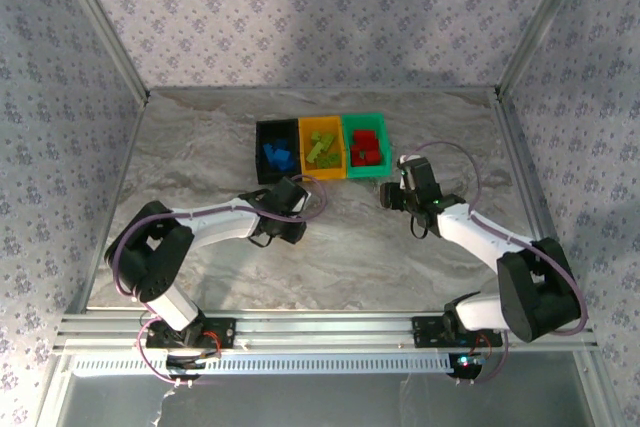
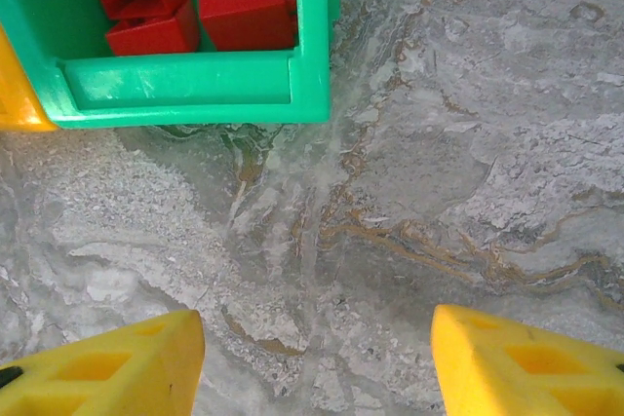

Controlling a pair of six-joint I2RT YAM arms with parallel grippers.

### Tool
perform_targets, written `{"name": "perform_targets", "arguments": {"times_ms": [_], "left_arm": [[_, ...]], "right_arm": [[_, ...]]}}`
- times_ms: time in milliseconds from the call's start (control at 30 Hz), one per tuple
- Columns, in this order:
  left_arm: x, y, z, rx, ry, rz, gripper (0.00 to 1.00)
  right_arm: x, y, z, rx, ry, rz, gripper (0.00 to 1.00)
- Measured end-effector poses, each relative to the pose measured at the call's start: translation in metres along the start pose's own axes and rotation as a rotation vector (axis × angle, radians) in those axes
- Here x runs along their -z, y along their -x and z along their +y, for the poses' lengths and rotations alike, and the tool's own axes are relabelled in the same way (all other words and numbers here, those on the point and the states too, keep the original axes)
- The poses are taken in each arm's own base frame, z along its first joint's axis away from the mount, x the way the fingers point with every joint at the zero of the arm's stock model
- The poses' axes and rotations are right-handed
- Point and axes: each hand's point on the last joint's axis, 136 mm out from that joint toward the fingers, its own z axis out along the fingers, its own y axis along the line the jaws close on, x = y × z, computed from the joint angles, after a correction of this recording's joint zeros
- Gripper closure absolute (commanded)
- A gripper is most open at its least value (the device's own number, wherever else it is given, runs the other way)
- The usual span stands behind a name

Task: Sort the legos into containers by color
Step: Pick up the lego from the center of the table, then place the lego in the container.

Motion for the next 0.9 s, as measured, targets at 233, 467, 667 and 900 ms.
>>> {"name": "perform_targets", "arguments": {"times_ms": [233, 467, 667, 900], "left_arm": [[0.019, 0.015, -0.002, 0.001, -0.01, -0.087, 0.81], [0.049, 0.04, 0.007, 0.026, 0.036, -0.215, 0.89], [0.054, 0.045, 0.014, 0.032, 0.082, -0.229, 0.89], [0.078, 0.082, 0.02, 0.06, 0.113, -0.314, 0.9]], "right_arm": [[-0.002, -0.003, 0.0, 0.007, -0.012, 0.008, 0.35], [-0.004, -0.007, 0.006, 0.022, -0.002, 0.018, 0.35], [-0.004, -0.008, 0.012, 0.038, 0.006, 0.019, 0.35], [-0.003, -0.01, 0.018, 0.05, 0.016, 0.02, 0.35]]}}
